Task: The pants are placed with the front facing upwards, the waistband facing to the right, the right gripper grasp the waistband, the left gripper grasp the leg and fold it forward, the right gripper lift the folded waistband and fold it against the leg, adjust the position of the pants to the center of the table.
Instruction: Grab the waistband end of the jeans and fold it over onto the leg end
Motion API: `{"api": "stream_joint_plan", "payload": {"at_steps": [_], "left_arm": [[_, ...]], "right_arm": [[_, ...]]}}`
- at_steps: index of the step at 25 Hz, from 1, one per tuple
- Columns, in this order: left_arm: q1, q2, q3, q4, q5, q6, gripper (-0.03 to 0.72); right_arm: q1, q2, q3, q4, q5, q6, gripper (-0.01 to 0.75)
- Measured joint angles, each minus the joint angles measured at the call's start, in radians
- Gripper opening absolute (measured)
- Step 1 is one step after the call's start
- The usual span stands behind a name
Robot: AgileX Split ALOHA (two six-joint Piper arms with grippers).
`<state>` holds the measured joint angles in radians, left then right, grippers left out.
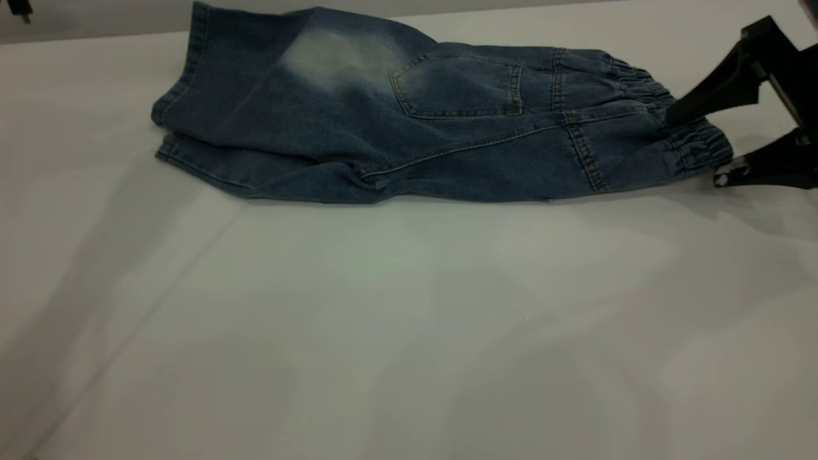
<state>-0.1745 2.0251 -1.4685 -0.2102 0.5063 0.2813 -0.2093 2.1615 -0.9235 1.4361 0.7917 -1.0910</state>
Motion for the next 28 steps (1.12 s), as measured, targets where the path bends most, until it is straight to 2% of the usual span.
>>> {"api": "stream_joint_plan", "payload": {"at_steps": [28], "left_arm": [[0.000,0.000,0.000,-0.003,0.014,-0.001,0.510]], "right_arm": [[0.000,0.073,-0.147,0.013,0.001,-0.034,0.591]]}}
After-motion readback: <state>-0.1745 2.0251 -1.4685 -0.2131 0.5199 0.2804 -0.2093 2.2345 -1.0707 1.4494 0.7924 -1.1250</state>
